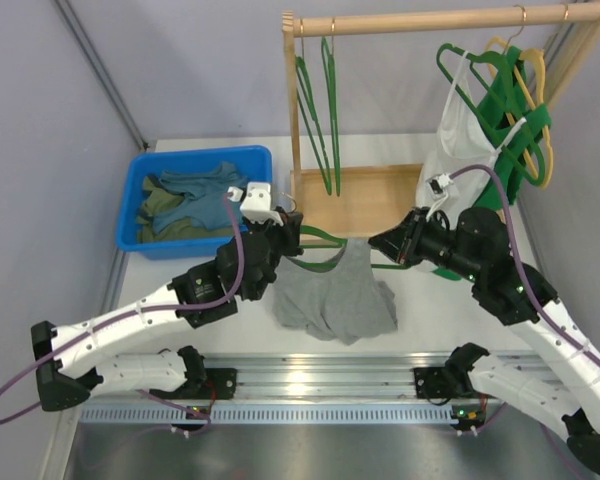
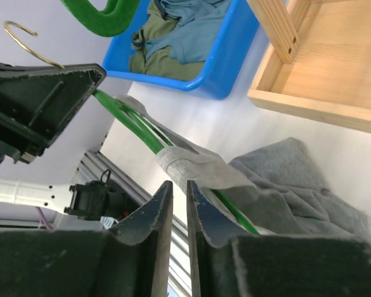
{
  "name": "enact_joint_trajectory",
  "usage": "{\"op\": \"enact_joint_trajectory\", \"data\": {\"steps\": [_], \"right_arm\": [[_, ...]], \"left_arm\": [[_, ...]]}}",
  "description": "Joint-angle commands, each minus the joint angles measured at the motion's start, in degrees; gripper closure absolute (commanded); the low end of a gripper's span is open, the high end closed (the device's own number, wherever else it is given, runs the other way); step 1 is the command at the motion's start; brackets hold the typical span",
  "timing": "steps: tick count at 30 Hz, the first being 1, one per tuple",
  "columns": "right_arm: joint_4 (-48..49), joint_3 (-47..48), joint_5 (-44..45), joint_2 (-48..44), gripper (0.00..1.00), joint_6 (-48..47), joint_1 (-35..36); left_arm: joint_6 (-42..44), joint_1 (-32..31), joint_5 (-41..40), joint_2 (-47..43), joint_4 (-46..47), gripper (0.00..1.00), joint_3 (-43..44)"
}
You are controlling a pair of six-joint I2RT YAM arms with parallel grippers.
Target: Place the tank top on the hanger
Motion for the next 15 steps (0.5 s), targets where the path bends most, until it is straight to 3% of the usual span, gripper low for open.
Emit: {"op": "enact_joint_trajectory", "data": {"steps": [1, 5, 9, 15], "right_arm": [[-0.81, 1.32, 0.60, -1.73, 0.85, -3.55, 0.23], [-5.20, 4.13, -1.08, -2.43, 0.64, -7.76, 0.31], [-7.14, 8.61, -0.81, -3.66, 0.50, -15.30, 0.23], [-8.11, 12.31, -10.65, 0.99, 0.43, -22.44, 0.66]], "left_arm": [[-0.09, 0.07, 2.26, 0.50, 1.52, 1.00, 3.53], [0.17, 0.15, 3.75, 1.11, 1.70, 1.00, 3.96], [0.79, 0.15, 7.52, 2.70, 0.04, 1.00, 6.16], [1.14, 0.15, 15.08, 4.37, -2.34, 1.00, 9.94]]}}
